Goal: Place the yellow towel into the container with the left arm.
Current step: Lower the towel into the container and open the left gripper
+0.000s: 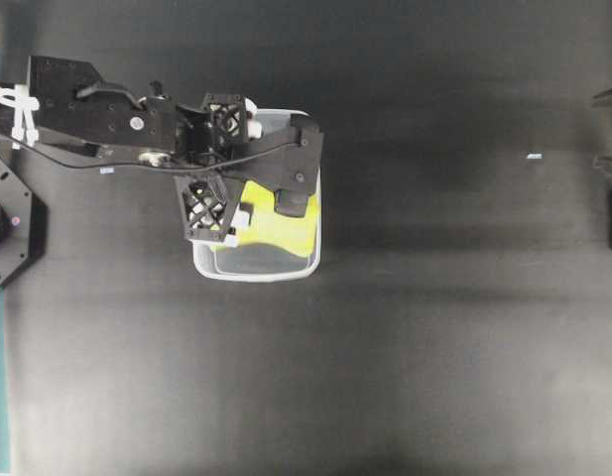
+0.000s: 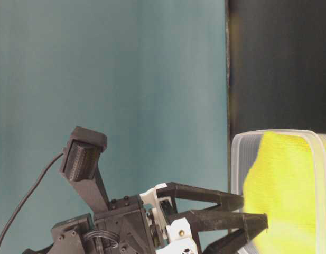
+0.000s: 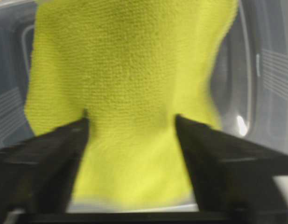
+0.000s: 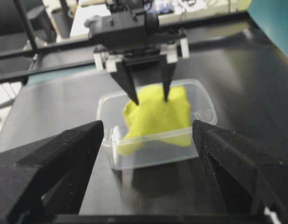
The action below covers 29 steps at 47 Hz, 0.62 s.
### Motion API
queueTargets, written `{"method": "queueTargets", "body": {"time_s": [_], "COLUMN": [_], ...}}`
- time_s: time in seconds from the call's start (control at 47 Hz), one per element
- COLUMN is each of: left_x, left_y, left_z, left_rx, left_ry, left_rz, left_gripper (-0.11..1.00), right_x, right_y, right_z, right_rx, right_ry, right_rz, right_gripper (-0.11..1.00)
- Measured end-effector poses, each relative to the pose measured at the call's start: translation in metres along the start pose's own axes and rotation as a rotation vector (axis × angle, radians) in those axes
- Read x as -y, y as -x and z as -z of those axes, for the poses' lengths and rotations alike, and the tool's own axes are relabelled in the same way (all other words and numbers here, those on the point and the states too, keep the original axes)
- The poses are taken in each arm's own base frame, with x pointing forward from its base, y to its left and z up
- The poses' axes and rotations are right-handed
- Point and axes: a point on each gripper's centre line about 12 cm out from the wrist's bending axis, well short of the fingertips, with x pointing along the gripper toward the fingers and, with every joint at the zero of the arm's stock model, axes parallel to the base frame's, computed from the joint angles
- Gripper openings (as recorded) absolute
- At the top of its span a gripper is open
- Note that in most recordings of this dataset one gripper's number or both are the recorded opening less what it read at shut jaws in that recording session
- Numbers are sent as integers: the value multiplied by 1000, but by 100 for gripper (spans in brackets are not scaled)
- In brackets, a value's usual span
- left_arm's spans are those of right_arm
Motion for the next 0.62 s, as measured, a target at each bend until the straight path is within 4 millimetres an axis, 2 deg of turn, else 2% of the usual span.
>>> {"method": "queueTargets", "body": {"time_s": [0.064, 0.149, 0.255, 0.362, 0.447, 0.617], "left_x": [-2, -7, -13, -11, -7, -7], "left_y": [2, 13, 44, 74, 90, 106], "left_z": [1, -1, -8, -13, -6, 22], "left_rx": [-2, 25, 126, 237, 285, 338], "left_ry": [10, 21, 36, 34, 47, 127], "left_rz": [-1, -12, -39, -58, -60, -69], "left_gripper": [90, 88, 87, 87, 87, 87], "right_x": [0, 0, 0, 0, 0, 0], "right_y": [0, 1, 2, 4, 5, 5], "right_z": [1, 1, 0, 0, 0, 2], "right_rx": [0, 3, 8, 11, 8, -11], "right_ry": [-2, -2, -1, -2, -3, -31], "right_rz": [1, 1, -1, 0, -2, 2], "right_gripper": [75, 75, 75, 75, 75, 75]}}
